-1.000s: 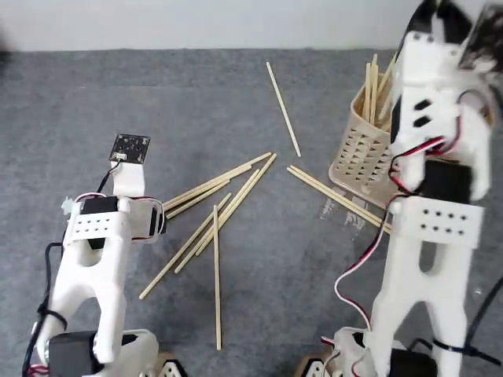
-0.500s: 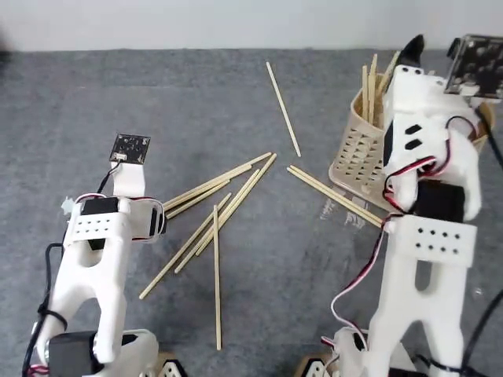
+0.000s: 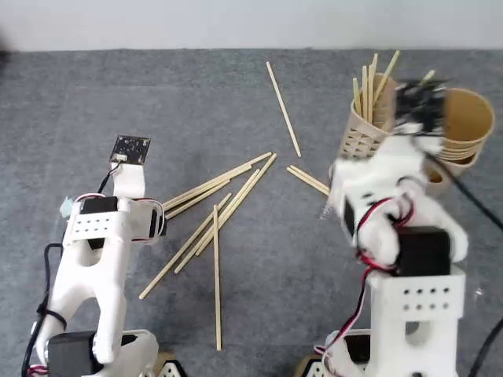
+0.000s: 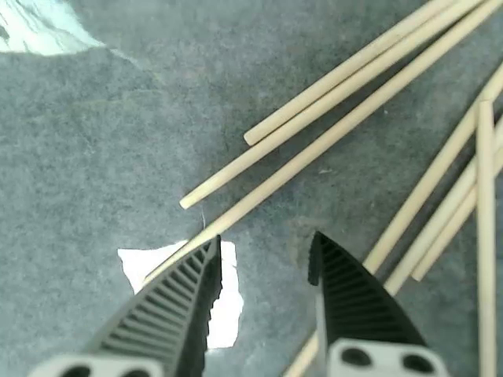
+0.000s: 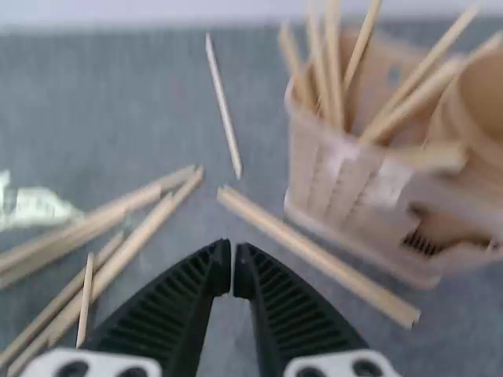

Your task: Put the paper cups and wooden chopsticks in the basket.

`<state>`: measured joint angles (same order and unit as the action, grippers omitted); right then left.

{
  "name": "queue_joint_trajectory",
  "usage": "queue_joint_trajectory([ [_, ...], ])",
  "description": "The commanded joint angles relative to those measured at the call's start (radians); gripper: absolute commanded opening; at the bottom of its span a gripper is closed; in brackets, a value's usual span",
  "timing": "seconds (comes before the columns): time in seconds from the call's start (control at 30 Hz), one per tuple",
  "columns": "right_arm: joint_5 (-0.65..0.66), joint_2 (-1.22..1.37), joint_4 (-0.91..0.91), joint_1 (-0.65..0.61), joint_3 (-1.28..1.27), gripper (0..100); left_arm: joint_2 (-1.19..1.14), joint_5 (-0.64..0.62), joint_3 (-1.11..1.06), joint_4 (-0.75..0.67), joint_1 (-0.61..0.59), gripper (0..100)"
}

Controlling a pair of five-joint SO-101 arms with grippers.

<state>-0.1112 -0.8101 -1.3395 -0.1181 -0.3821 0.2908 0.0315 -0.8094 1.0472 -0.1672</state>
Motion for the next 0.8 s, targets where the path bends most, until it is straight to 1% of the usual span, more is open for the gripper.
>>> queue_joint_trajectory([
  [0.0,-0.017,-0.061,-0.005,-0.042,-0.135,0.9,0.029,0.006,0.145,0.143,0.005,18],
  [0.07,-0.06,-0.087,0.028,-0.067,-0.236,0.9,0.028,0.026,0.211,0.226,0.012,18],
  [0.2,-0.16,-0.153,0.127,-0.096,-0.414,0.9,0.021,0.155,0.309,0.385,0.069,18],
  [0.27,-0.186,-0.194,0.182,-0.097,-0.485,0.9,0.018,0.207,0.331,0.427,0.104,18],
  [0.5,-0.218,-0.315,0.34,-0.097,-0.704,0.9,-0.011,0.344,0.338,0.433,0.164,18],
  [0.57,-0.218,-0.341,0.381,-0.097,-0.756,0.9,-0.063,0.361,0.34,0.427,0.186,18],
  [0.67,-0.218,-0.366,0.43,-0.097,-0.816,0.9,-0.18,0.362,0.349,0.376,0.221,18],
  [0.77,-0.216,-0.381,0.463,-0.097,-0.859,0.9,-0.315,0.362,0.415,0.348,0.224,18],
])
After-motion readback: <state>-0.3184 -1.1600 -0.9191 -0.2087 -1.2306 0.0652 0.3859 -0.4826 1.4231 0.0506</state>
